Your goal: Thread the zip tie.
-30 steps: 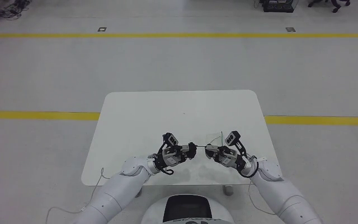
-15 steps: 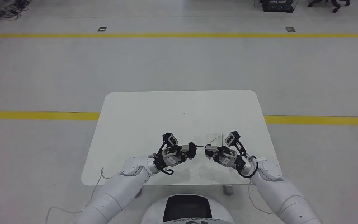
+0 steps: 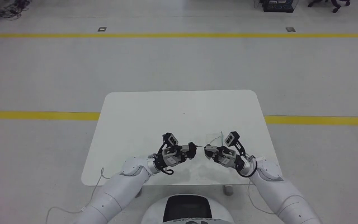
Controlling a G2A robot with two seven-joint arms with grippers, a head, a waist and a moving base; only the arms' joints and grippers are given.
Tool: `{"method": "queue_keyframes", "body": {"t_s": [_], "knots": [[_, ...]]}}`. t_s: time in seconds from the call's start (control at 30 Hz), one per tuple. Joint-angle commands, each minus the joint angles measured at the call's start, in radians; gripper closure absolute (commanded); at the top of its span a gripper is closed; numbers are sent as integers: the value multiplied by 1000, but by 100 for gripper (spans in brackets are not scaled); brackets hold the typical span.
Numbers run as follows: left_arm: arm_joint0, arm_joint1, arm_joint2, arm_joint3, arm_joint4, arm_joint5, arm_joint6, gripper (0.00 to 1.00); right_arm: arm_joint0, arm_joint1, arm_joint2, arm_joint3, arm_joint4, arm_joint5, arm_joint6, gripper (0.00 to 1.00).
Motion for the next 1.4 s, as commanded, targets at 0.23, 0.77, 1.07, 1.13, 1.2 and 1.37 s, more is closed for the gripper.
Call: {"method": "queue_keyframes", "body": {"t_s": [0.23,0.77,1.07,1.13,1.2,1.37], "knots": [[0,0,0,0,0,0,0,100,4,-3,0,3,-17,7,-5,100],[0,0,0,0,0,0,0,100,20,-10,-15,12,-54,28,-8,100],[0,0,0,0,0,0,0,100,25,-13,-22,20,-65,37,3,100],[0,0,0,0,0,0,0,100,26,-14,-22,21,-67,38,5,100],[0,0,0,0,0,0,0,100,26,-14,-22,22,-69,39,7,100],[0,0,0,0,0,0,0,100,25,-15,-22,23,-73,42,9,100]]}}
